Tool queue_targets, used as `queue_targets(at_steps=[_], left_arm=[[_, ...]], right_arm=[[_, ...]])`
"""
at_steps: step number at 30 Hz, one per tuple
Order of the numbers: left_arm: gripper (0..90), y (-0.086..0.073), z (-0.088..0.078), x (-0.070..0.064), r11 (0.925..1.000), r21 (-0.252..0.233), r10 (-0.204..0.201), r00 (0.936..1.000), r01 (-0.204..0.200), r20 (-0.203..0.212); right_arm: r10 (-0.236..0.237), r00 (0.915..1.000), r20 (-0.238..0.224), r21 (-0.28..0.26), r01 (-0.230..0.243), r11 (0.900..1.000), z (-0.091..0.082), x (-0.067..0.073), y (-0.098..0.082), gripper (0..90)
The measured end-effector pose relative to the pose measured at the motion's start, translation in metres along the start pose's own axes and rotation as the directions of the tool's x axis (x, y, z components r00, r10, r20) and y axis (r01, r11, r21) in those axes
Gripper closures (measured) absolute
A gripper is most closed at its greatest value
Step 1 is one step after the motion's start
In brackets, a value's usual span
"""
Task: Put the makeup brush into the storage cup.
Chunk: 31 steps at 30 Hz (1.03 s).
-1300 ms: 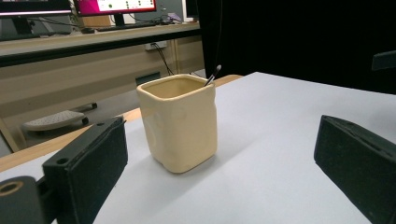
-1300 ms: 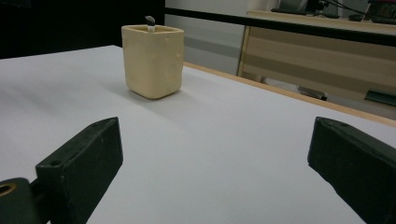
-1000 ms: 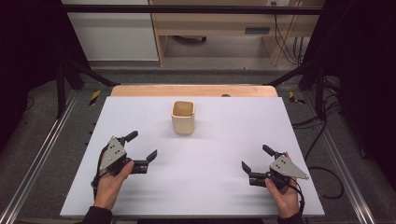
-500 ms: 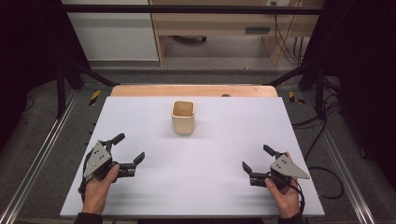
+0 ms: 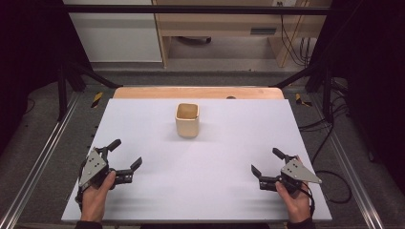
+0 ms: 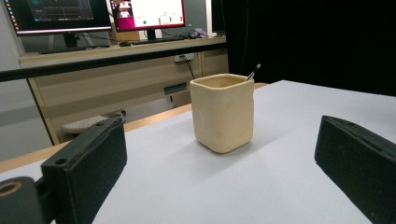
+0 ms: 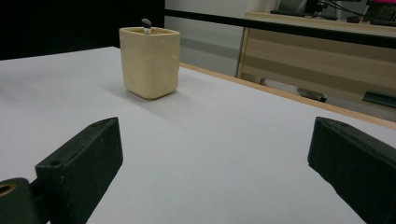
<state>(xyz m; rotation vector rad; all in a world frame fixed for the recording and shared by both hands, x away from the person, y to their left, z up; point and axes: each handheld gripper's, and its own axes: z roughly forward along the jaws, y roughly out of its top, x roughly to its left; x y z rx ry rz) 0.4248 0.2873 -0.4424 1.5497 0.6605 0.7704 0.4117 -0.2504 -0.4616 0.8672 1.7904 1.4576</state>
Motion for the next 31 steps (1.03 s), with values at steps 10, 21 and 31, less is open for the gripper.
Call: queue_targets(at_steps=[10,21,31], left_arm=[[2.0,-0.004,-0.003,-0.001,0.9999,-0.014,-0.002,1.0000,0.002,-0.003],[1.5,-0.009,-0.009,0.003,0.9999,-0.014,-0.001,0.9998,0.001,-0.020],[1.3,-0.016,-0.011,0.003,0.9998,-0.012,-0.018,0.9997,0.018,-0.019]], right_arm=[[-0.003,1.0000,0.000,-0.005,0.003,1.000,-0.003,-0.003,0.000,3.0],[0.000,0.9995,0.032,-0.027,0.001,1.000,-0.009,-0.009,-0.003,3.0],[-0.003,0.9984,0.056,-0.046,0.005,0.999,-0.011,-0.013,-0.006,3.3]])
